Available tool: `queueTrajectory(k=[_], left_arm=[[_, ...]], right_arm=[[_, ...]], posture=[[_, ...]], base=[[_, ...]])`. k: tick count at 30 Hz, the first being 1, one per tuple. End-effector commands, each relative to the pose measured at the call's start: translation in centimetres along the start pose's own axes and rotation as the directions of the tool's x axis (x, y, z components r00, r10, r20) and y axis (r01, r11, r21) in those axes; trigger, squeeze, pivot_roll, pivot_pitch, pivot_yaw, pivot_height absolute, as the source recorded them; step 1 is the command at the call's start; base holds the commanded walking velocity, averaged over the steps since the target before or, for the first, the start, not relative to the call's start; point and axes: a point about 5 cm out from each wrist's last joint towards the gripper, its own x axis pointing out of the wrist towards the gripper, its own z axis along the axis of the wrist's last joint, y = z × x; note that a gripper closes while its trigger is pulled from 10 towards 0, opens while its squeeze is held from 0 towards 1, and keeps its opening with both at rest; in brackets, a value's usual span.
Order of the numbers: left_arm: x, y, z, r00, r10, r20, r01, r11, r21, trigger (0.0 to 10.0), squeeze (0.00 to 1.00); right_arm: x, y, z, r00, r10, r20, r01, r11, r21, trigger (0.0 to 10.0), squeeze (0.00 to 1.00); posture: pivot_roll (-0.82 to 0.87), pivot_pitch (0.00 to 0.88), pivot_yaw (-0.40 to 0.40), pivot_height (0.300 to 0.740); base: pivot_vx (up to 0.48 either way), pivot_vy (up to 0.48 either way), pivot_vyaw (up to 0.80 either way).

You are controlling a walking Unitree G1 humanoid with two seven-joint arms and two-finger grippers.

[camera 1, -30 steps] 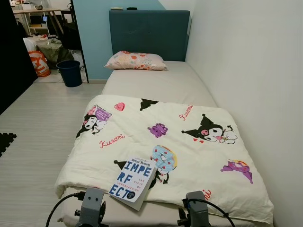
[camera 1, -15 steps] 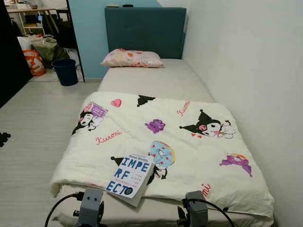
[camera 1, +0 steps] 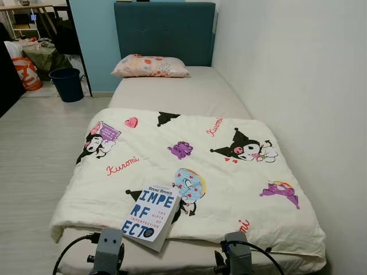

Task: Clean up the room

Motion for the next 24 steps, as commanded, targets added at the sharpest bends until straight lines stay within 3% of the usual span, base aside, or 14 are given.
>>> queueTrajectory(k=[1, 11, 24], left_arm=[[-0.50, 0.47, -0.84, 0.999, 0.019, -0.032, -0.018, 1.000, 0.011, 10.0, 0.00], [-0.55, 0.86, -0.99, 0.999, 0.037, -0.037, -0.036, 0.999, 0.021, 10.0, 0.00], [-0.78, 0.90, -1.31, 0.997, 0.064, -0.046, -0.062, 0.997, 0.036, 10.0, 0.00]], right_arm=[[-0.04, 0.09, -0.09, 1.000, 0.004, -0.006, -0.004, 1.000, 0.008, 10.0, 0.00], [-0.08, 0.13, -0.17, 1.000, 0.008, -0.009, -0.008, 1.000, 0.003, 10.0, 0.00], [-0.11, 0.15, -0.12, 1.000, 0.014, -0.006, -0.014, 1.000, -0.003, 10.0, 0.00]], posture=[[0.00, 0.113, -0.062, 0.583], [0.00, 0.116, -0.064, 0.548], [0.00, 0.118, -0.068, 0.548]], base=[[0.000, 0.000, 0.00], [0.000, 0.000, 0.00], [0.000, 0.000, 0.00]])
